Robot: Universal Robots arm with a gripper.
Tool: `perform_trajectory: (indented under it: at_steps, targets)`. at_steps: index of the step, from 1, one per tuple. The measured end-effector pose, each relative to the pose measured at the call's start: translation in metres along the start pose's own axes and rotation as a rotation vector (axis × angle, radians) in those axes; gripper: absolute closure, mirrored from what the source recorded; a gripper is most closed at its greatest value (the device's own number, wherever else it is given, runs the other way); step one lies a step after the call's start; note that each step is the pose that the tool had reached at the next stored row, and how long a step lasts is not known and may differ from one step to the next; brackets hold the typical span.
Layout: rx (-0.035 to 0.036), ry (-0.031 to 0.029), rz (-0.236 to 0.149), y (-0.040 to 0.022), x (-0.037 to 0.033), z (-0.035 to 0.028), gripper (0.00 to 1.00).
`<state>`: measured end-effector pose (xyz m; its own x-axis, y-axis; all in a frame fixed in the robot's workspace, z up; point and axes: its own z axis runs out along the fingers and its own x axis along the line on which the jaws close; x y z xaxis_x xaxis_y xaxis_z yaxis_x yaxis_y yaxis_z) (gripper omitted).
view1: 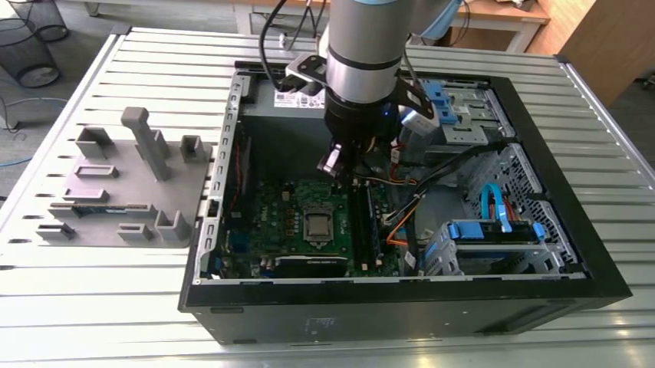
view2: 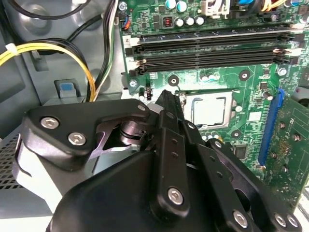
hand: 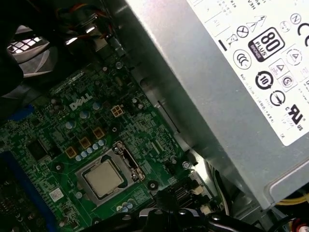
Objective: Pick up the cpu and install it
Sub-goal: 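Install the first cpu locking lever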
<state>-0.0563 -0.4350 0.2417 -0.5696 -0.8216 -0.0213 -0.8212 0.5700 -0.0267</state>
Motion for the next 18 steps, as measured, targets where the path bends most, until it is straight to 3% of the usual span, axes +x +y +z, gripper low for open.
perform_trajectory:
  at_steps: [18]
  targets:
    - [0.0007, -0.0003, 0.000, -0.0080, 0.0186, 0.0000, 0.89]
